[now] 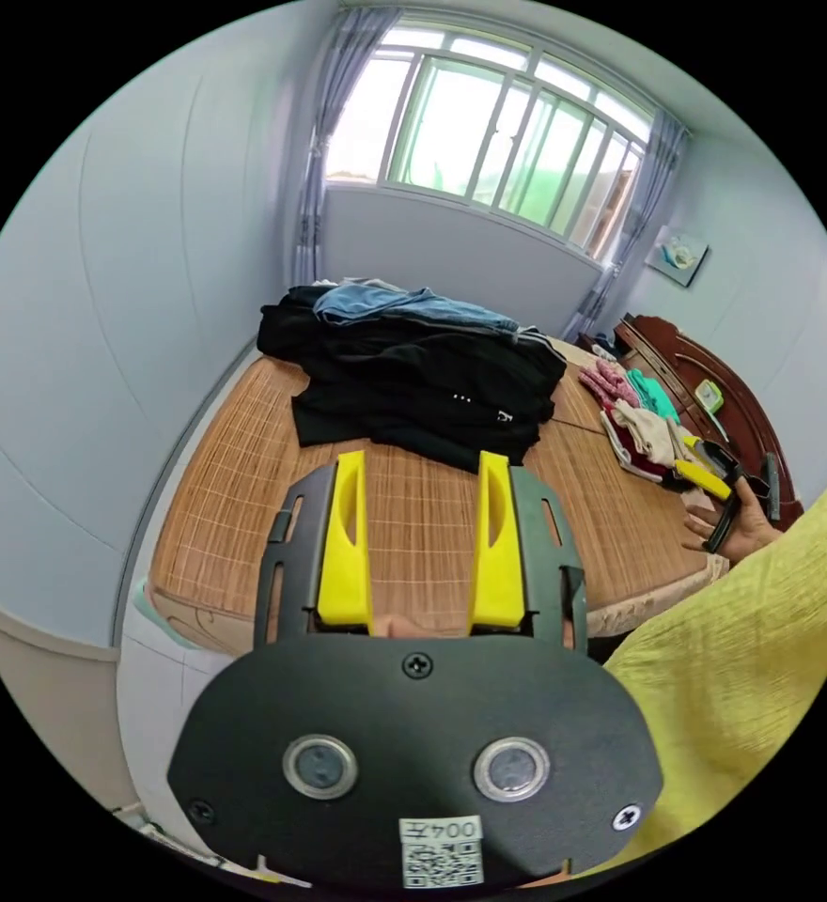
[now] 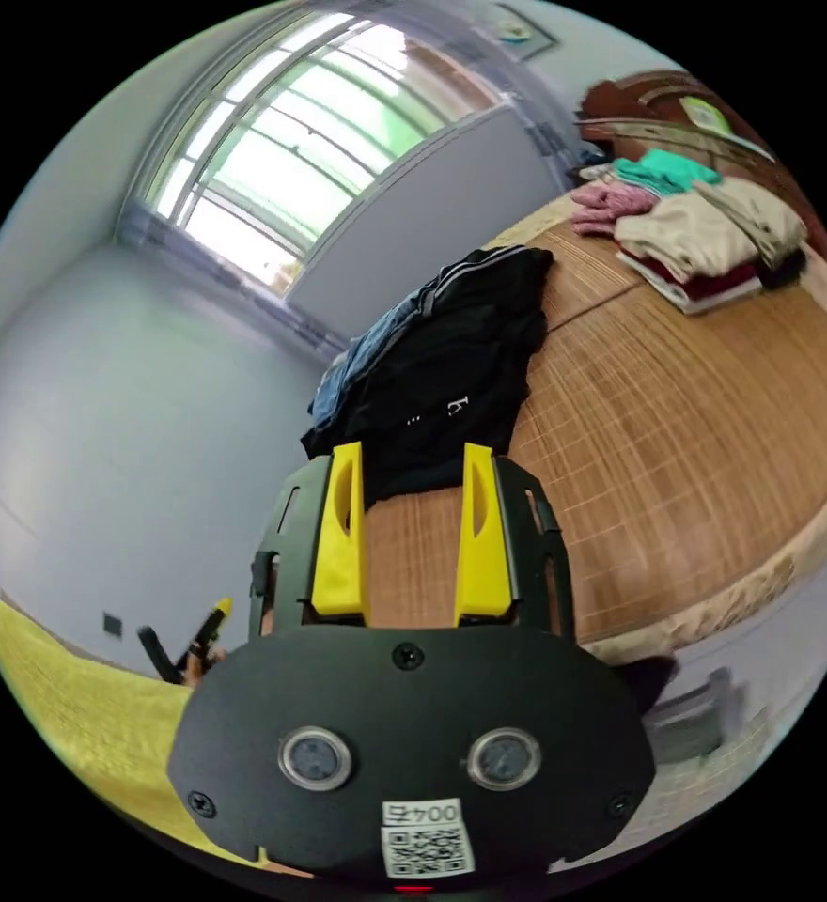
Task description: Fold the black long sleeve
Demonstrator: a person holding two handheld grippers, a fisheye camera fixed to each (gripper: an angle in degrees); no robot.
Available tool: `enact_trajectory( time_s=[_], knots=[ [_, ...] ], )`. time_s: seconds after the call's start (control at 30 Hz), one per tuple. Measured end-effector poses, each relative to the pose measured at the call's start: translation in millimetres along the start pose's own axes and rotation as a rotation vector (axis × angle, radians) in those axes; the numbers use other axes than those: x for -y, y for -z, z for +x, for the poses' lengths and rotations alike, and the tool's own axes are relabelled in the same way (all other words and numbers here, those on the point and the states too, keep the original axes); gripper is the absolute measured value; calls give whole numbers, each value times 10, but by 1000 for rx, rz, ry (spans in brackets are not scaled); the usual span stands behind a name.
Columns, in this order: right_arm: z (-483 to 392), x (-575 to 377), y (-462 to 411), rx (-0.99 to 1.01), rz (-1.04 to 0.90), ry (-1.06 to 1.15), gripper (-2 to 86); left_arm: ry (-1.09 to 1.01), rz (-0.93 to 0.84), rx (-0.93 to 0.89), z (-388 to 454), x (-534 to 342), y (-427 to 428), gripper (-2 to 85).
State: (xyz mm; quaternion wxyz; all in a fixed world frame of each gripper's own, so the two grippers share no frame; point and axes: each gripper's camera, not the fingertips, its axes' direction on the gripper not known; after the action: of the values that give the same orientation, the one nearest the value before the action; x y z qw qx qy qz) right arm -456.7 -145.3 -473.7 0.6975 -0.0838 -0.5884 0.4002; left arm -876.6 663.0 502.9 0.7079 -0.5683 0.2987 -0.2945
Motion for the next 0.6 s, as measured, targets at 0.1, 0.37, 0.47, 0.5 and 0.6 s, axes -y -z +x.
enact_trajectory(
  time_s=[0.1,0.37,0.47,0.5,0.6],
  knots=[
    [132,-251,68,21,60,-97,153,-37,-79,-48,-378,90,-374,160],
    [566,-612,133,67,-43,-199,88,-153,-207,-84,-548,356,-1543,176],
    [790,-639,106,85,-92,-224,36,-206,-238,-107,-350,550,-2014,182],
    [871,-639,122,76,-51,-221,39,-225,-248,-105,-257,648,-2191,184],
    [1119,-563,63,77,1,-212,90,-257,-274,-92,-42,954,-2634,188]
  ],
)
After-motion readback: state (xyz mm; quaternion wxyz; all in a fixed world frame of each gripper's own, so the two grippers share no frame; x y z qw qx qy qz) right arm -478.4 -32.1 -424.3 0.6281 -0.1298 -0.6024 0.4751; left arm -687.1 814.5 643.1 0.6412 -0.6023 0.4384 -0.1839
